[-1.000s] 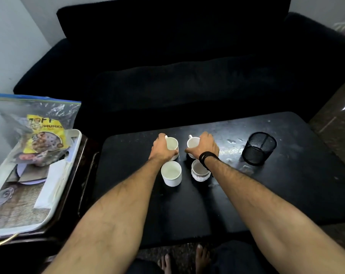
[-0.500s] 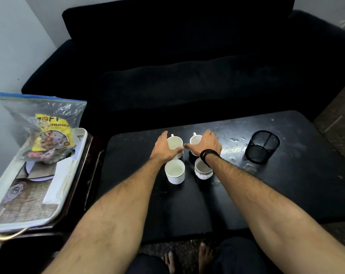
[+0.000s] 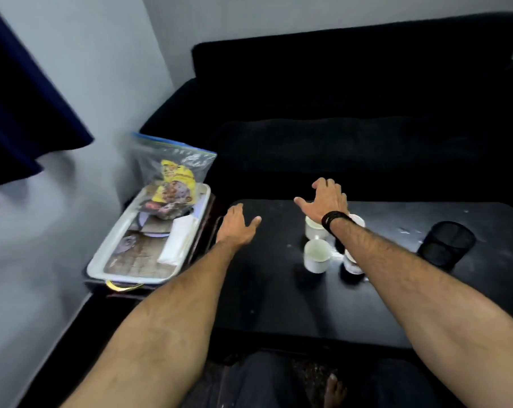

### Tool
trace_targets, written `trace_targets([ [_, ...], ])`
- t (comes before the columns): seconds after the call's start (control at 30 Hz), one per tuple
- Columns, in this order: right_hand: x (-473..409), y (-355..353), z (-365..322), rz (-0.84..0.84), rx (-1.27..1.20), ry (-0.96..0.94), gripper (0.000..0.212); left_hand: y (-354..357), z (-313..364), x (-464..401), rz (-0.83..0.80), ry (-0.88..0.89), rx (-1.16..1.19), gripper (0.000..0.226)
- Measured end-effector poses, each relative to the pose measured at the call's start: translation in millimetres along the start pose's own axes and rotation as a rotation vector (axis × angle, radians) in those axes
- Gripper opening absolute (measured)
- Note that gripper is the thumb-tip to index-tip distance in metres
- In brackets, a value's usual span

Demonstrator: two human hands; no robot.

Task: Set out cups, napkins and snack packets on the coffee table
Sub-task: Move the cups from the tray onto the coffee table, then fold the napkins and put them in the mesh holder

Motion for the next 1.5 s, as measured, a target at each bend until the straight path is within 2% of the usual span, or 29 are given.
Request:
trace_targets([
  [0.2, 29.5, 66.9, -103.8, -0.231, -0.032, -0.129, 0.061, -49.2, -111.3, 46.0, 0.089, -0.156, -0.020, 0.068],
  [0.33, 54.4, 117.3, -157.6, -0.376, -0.052, -0.206, 0.059, -49.8, -180.6, 67.4, 0.055, -0.293, -0.071, 0.063],
  [0.47, 71.3, 162.4, -193.2, -0.456, -0.043, -0.238, 0.057, -44.4, -220.7, 71.9, 0.041, -0.307, -0.159, 0.059],
  [0.57, 82.8, 193.5, -208.3, -0.492, -0.046, -0.252, 0.055, -34.7, -233.4, 67.0, 0.002, -0.306, -0.188, 0.059],
  [0.7, 86.1, 225.1, -230.0, -0.504, -0.020, -0.304, 0.067, -16.9, -242.2, 61.2, -0.035, -0.344, -0.206, 0.064],
  [0.9, 62.8, 258.8, -252.1, -0.525, 0.122, -0.338, 0.075, -12.9, -240.2, 64.6, 0.088, -0.349, -0.378, 0.059],
  [1.1, 44.5, 279.7, -240.8, -0.512, 0.247, -0.259, 0.079, -11.4, -240.3, 63.4, 0.097, -0.364, -0.395, 0.057],
  [1.2, 42.3, 279.5, -239.0, -0.487, 0.176, -0.190, 0.074, -12.0, -238.5, 63.3, 0.107, -0.352, -0.390, 0.057],
  [1.3, 45.3, 278.9, -231.3, -0.479, 0.050, -0.136, 0.056, -11.2, -239.6, 63.4, 0.093, -0.360, -0.379, 0.058],
  [1.5, 51.4, 246.9, -213.7, -0.377, -0.465, -0.017, 0.029, -9.6, -240.2, 62.6, 0.043, -0.355, -0.361, 0.069],
])
Point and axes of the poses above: each hand's wrist, its own x-axis away from the middle knuckle, its own y-axis out of the palm, z = x × y, the point moved 10 cm from there along -x, towards the middle knuckle, and after that the axes turned 10 degrees about -x, right-handed, at the moved point
